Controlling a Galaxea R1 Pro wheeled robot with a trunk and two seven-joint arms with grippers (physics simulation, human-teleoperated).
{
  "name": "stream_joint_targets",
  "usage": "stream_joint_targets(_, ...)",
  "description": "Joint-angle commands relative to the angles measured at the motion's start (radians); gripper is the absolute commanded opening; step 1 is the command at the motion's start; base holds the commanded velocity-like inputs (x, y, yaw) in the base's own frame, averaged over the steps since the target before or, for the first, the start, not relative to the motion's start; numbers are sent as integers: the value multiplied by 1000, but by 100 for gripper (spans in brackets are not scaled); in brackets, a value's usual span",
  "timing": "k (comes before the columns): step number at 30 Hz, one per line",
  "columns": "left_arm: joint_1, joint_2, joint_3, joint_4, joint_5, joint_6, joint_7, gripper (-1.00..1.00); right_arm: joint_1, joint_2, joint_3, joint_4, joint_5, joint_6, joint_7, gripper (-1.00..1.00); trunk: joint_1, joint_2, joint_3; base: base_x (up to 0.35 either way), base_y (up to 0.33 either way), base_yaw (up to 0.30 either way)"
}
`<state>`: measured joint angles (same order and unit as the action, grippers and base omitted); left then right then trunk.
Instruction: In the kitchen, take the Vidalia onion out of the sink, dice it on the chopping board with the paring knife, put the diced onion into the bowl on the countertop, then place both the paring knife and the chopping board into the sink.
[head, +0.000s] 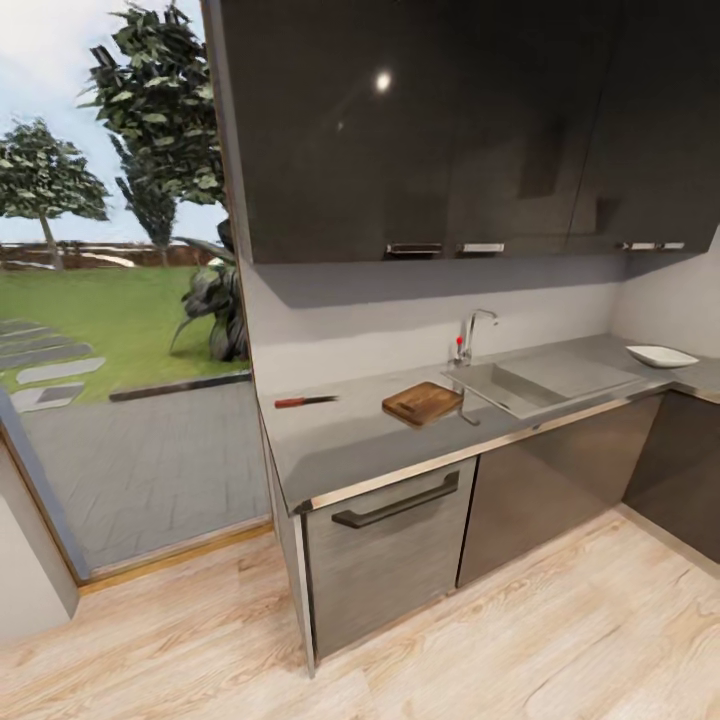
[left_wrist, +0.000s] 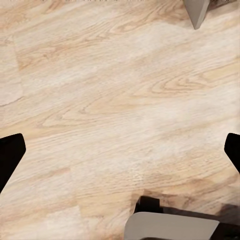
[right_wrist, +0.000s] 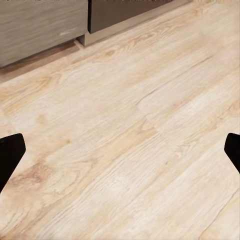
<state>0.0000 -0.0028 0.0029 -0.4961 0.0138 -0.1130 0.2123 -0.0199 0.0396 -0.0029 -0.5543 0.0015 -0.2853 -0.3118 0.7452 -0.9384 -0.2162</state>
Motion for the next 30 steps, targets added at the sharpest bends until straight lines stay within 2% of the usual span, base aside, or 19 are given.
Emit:
stream_joint_targets(1, 0, 0, 0, -1, 2, -2, 2, 100, 0, 0, 0, 1, 0, -3, -3, 100, -4, 6, 2, 0, 0, 0)
stream_joint_targets(30, 0, 0, 0, 0, 2, -2, 2, 100, 0, 0, 0, 1, 0, -3, -3, 100, -115, 209, 93, 0, 0, 0)
